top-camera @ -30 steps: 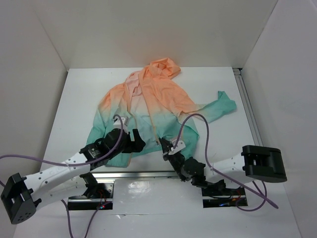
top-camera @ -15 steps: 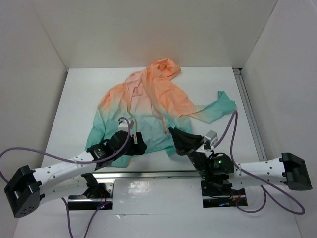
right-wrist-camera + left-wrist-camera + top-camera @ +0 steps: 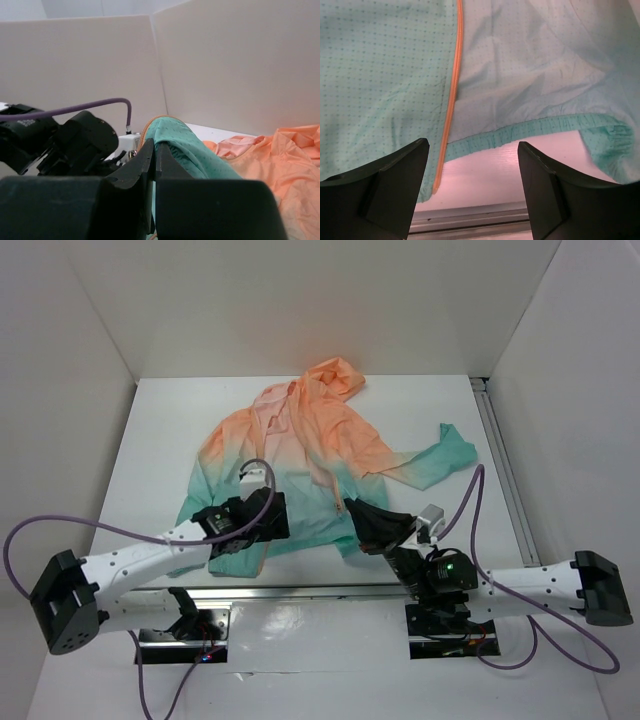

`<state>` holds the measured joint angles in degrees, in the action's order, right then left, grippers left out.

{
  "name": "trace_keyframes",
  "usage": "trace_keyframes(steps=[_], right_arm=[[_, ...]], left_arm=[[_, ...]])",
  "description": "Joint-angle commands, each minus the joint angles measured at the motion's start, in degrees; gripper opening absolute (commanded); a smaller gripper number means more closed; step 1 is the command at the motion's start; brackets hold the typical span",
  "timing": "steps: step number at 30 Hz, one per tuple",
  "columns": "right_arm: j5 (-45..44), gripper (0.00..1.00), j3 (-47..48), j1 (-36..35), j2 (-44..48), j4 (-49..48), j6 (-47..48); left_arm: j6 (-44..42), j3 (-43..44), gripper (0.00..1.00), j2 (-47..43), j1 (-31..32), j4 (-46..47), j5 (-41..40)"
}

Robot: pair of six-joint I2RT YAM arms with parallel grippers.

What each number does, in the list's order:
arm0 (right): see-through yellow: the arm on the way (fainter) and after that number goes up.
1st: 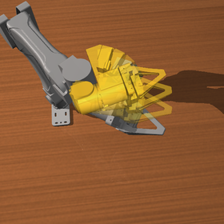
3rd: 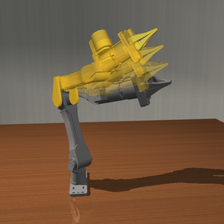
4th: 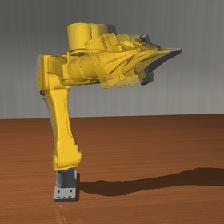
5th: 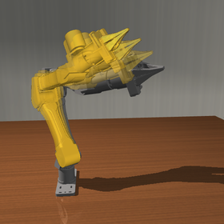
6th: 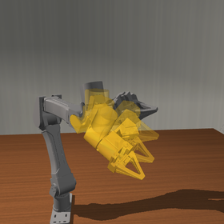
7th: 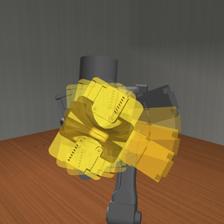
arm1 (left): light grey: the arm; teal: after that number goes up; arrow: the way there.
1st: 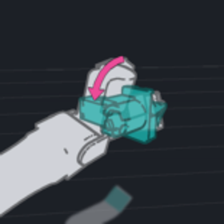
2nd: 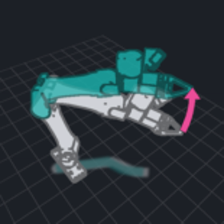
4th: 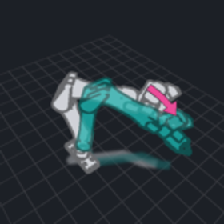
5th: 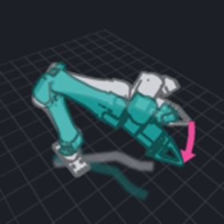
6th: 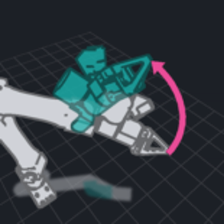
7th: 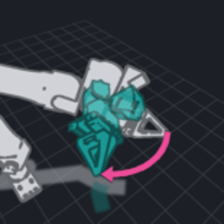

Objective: Zip up the jacket

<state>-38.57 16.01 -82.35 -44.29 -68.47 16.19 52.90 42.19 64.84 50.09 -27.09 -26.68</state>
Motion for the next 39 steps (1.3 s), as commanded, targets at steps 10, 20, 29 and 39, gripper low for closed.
trace_keyframes(steps=[10,20,29,39], right_arm=[[0.16,0.00,-0.01,0.17,4.74,2.90,1.22],[-0.36,0.00,-0.01,0.17,5.45,4.48,0.69],[-1.07,0.00,0.51,0.17,4.92,4.48,0.69],[-1.60,0.00,0.51,0.17,4.39,4.48,0.16]], left_arm=[[6.50,-0.97,0.84,6.44,1.42,-6.92,4.09],[7.04,-1.15,0.79,8.54,1.42,-7.54,3.47],[7.74,0.17,0.73,11.72,2.12,-12.90,5.32],[7.30,-0.28,0.49,3.54,2.65,-16.66,4.00]])
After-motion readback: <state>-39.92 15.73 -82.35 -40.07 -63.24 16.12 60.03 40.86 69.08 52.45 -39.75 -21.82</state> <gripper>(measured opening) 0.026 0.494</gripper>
